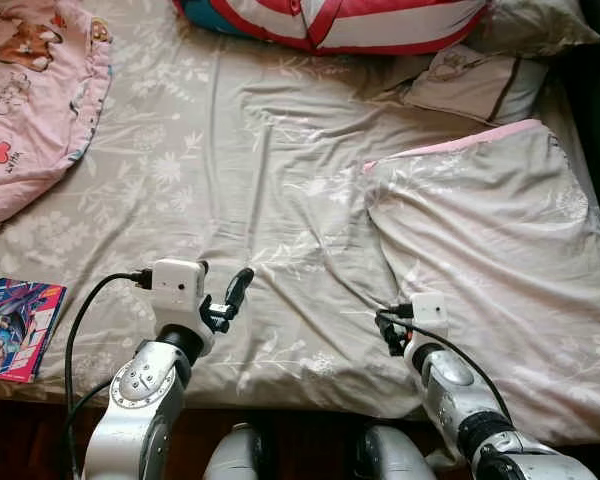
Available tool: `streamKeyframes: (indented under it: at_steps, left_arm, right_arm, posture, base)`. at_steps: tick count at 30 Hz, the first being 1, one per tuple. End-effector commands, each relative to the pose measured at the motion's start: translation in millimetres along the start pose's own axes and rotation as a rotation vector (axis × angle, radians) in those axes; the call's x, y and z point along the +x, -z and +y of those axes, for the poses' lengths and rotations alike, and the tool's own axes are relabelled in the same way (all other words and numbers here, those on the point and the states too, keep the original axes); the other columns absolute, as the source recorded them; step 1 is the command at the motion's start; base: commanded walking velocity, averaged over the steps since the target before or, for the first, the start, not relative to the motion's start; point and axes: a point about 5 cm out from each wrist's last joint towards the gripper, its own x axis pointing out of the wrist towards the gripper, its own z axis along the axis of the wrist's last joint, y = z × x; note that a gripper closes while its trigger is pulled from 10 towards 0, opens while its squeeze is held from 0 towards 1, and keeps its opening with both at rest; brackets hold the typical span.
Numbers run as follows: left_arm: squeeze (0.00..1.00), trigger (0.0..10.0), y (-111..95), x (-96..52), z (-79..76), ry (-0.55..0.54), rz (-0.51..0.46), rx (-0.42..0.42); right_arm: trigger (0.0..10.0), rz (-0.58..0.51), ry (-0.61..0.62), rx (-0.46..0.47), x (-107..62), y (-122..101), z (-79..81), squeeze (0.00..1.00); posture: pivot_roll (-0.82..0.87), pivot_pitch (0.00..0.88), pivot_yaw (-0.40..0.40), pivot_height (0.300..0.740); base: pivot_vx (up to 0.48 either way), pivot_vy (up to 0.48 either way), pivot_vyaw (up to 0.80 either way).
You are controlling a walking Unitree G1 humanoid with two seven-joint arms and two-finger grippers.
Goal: Clean up the room
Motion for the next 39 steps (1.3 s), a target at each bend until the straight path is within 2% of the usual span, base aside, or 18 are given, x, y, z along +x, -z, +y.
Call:
streamKeyframes:
  at_steps: [1, 3, 7, 8, 13, 14, 15, 16, 22, 27, 29, 32, 34, 36, 38, 39]
  left_arm:
    - [0.0, 10.0, 3, -8.1, 3.3, -0.012, 0.033, -0.001]
    - [0.0, 10.0, 1, -10.6, 3.3, -0.014, 0.038, 0.0]
    - [0.0, 10.0, -3, -14.8, 3.9, -0.02, 0.045, -0.001]
    - [0.0, 10.0, -3, -14.8, 3.9, -0.02, 0.045, -0.001]
    - [0.0, 10.0, -4, -15.8, 3.3, -0.025, 0.048, -0.009]
    - [0.0, 10.0, -5, -16.0, 3.6, -0.027, 0.051, -0.011]
    - [0.0, 10.0, -5, -16.0, 3.6, -0.027, 0.051, -0.011]
    - [0.0, 10.0, -4, -16.9, 4.3, -0.033, 0.056, -0.018]
    - [0.0, 10.0, -3, -18.1, 5.2, -0.045, 0.066, -0.037]
    - [0.0, 10.0, -1, -17.0, 5.4, -0.051, 0.068, -0.055]
    - [0.0, 10.0, -1, -15.3, 4.3, -0.05, 0.07, -0.062]
    - [0.0, 10.0, 0, -13.6, 4.1, -0.047, 0.07, -0.064]
    - [0.0, 10.0, 1, -12.7, 3.9, -0.046, 0.071, -0.064]
    - [0.0, 10.0, 3, -8.8, 3.7, -0.047, 0.072, -0.067]
    - [0.0, 10.0, 4, -8.0, 3.4, -0.046, 0.072, -0.066]
    - [0.0, 10.0, 6, -3.5, 2.5, -0.043, 0.068, -0.068]
  right_arm:
    - [10.0, 0.09, 0.015, 0.001, -6.8, 26, -4.0, 0.0]
    - [10.0, 0.108, 0.026, -0.01, -8.8, 30, -8.9, 0.0]
    - [10.0, 0.145, 0.09, -0.016, -15.5, 37, -31.4, 0.0]
    - [10.0, 0.145, 0.09, -0.016, -15.5, 37, -31.4, 0.0]
    - [10.0, 0.111, 0.216, 0.001, -23.1, 32, -63.9, 0.0]
    - [10.0, 0.096, 0.261, 0.004, -26.3, 29, -75.3, 0.0]
    - [10.0, 0.096, 0.261, 0.004, -26.3, 29, -75.3, 0.0]
    - [10.0, 0.072, 0.337, 0.008, -32.3, 26, -93.5, 0.0]
    - [10.0, 0.024, 0.506, 0.017, -51.3, 20, -134.6, 0.0]
    - [10.0, -0.001, 0.57, -0.002, -60.4, 18, -149.5, 0.0]
    - [10.0, -0.029, 0.639, 0.003, -67.9, 15, -160.8, 0.0]
    - [10.0, -0.033, 0.672, 0.045, -70.8, 18, -163.6, 0.0]
    - [10.0, -0.023, 0.651, 0.054, -69.1, 22, -159.6, 0.0]
    - [10.0, -0.023, 0.594, 0.05, -63.1, 26, -147.2, 0.0]
    - [10.0, -0.029, 0.573, 0.058, -61.3, 27, -143.3, 0.0]
    - [10.0, -0.047, 0.506, 0.061, -55.0, 29, -128.9, 0.0]
  posture:
    - [0.15, 0.44, 0.056, 0.74]
    - [0.15, 0.441, 0.059, 0.74]
    - [0.15, 0.445, 0.06, 0.74]
    - [0.15, 0.445, 0.06, 0.74]
    - [0.15, 0.443, 0.057, 0.74]
    - [0.15, 0.443, 0.055, 0.74]
    - [0.15, 0.443, 0.055, 0.74]
    - [0.14, 0.441, 0.054, 0.74]
    - [0.13, 0.434, 0.048, 0.74]
    - [0.12, 0.43, 0.046, 0.74]
    - [0.12, 0.429, 0.048, 0.74]
    - [0.11, 0.422, 0.044, 0.74]
    - [0.11, 0.417, 0.043, 0.74]
    - [0.1, 0.401, 0.038, 0.74]
    - [0.1, 0.401, 0.038, 0.74]
    - [0.09, 0.374, 0.035, 0.74]
  base:
    - [0.0, 0.0, 0.0]
    - [0.0, 0.0, 0.0]
    - [0.0, 0.0, 0.0]
    - [0.0, 0.0, 0.0]
    - [0.0, 0.0, 0.0]
    - [0.0, 0.0, 0.0]
    - [0.0, 0.0, 0.0]
    - [0.0, 0.0, 0.0]
    - [0.0, 0.0, 0.0]
    - [0.0, 0.0, 0.0]
    - [0.0, 0.0, 0.0]
    - [0.0, 0.0, 0.0]
    - [0.0, 0.0, 0.0]
    - [0.0, 0.0, 0.0]
    - [0.0, 0.0, 0.0]
    - [0.0, 0.0, 0.0]
